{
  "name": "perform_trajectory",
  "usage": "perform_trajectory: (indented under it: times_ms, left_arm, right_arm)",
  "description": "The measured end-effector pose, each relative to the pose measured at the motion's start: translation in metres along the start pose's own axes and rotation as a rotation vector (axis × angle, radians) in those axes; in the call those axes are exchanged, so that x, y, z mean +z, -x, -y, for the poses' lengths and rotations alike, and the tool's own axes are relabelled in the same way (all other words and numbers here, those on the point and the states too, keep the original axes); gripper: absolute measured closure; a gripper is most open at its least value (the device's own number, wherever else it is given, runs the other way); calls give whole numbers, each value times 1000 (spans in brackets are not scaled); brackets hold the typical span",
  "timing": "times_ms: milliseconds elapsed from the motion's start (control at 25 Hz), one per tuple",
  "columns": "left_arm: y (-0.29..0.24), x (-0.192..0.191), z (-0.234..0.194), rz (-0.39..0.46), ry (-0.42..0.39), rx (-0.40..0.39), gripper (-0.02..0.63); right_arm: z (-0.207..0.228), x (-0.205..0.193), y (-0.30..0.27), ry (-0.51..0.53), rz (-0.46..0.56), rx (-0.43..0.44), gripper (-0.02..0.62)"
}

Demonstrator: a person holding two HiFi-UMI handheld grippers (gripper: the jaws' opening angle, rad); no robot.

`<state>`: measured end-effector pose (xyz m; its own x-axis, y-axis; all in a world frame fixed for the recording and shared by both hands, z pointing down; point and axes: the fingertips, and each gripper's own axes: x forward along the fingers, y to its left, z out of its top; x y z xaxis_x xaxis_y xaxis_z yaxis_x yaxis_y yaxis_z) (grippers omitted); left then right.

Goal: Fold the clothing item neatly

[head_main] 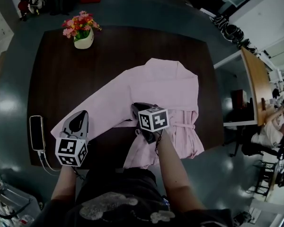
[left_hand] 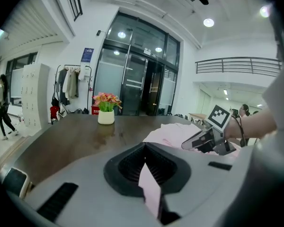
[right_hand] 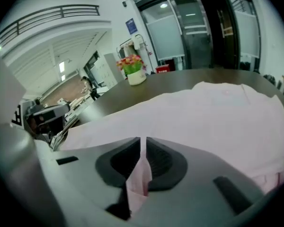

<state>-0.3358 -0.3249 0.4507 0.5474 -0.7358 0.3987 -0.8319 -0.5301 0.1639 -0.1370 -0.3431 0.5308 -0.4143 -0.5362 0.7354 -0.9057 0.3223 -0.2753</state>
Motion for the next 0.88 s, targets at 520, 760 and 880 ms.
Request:
perform_trajectory:
  times_ms: [520,760,880]
  left_arm:
    - [65,-2,31,51,-16,94,597]
    - [120,-50,58,-20,9,198,597]
    - [146,-60,60,-9,48,242,596]
  right_arm:
    - [-84,3,72,72,308,150,566]
    - [-116,-35,101,90,343,250,585]
    - [-147,-50,102,126,328,306,589]
